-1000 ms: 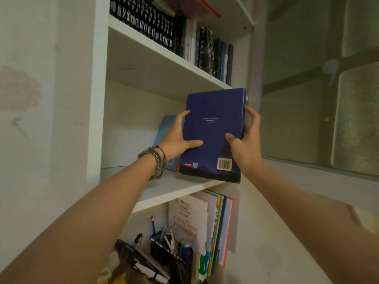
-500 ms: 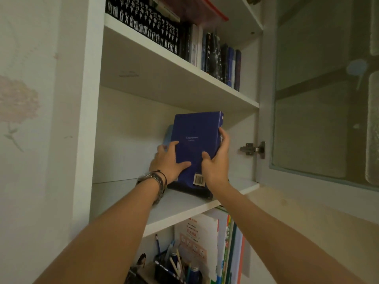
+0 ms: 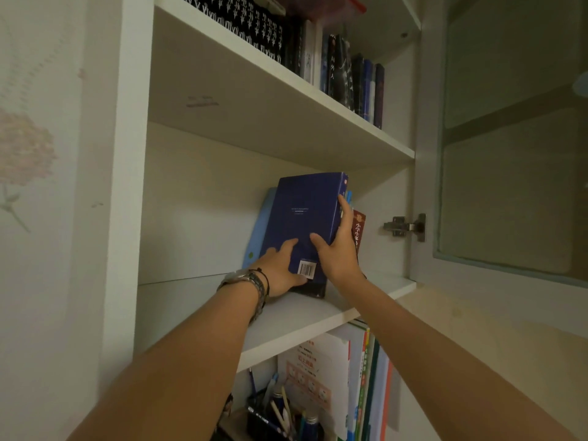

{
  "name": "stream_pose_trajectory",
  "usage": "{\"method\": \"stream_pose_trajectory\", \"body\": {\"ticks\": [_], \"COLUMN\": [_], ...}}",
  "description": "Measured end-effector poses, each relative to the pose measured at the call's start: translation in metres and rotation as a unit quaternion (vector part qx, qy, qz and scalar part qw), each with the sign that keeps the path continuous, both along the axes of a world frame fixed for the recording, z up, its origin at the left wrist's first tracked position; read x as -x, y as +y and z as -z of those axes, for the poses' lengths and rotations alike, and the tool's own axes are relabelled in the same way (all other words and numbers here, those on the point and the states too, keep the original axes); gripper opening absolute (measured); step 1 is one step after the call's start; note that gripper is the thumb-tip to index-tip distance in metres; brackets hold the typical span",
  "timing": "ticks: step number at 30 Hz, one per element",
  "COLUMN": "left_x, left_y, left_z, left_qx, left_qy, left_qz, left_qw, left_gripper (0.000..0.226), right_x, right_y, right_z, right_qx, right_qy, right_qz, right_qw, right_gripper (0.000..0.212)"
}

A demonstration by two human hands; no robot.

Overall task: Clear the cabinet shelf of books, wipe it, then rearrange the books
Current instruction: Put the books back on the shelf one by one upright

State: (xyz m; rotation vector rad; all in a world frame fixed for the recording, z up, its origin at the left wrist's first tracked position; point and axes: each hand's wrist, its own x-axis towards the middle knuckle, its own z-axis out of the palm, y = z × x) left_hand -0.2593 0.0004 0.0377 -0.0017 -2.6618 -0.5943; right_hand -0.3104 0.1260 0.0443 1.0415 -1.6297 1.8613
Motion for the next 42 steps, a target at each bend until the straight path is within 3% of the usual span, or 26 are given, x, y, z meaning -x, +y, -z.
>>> {"method": "stream_pose_trajectory", "body": {"ticks": [8,18,25,42], "left_x": [-0.004,0.002,0.001,0.006], "left_y": [0.002,-0.009,-0.012,-0.023], "left_z": [0.000,0.003,-0.011,-0.014], "left_qx": [0.004,-0.021,-0.001,-0.032], "left_qy": [-0.001,-0.045,-0.108,-0.093], "left_qz": [0.005,-0.014,-0.049,-0.058], "left_qw": [1.000,0.999,0.993,0.993], "left_gripper": [0.087,0.092,0.091,0.084], "right_x": [-0.010,-0.005,-0.004,0.010], "right_y": [0.046,0.016,-0.005,-0.020], "right_z": [0.011,0.009,0.012,0.012], "right_qx": [-0.162,-0.184,-0.162,-0.206], "right_qy": [-0.040,-0.027,-0.022,-0.011], "right_qz": [-0.008,0.069,0.041,0.044], "right_qw": [0.986,0.980,0.986,0.978], "right_gripper": [0.086,0.084,0.084,0.089]}}
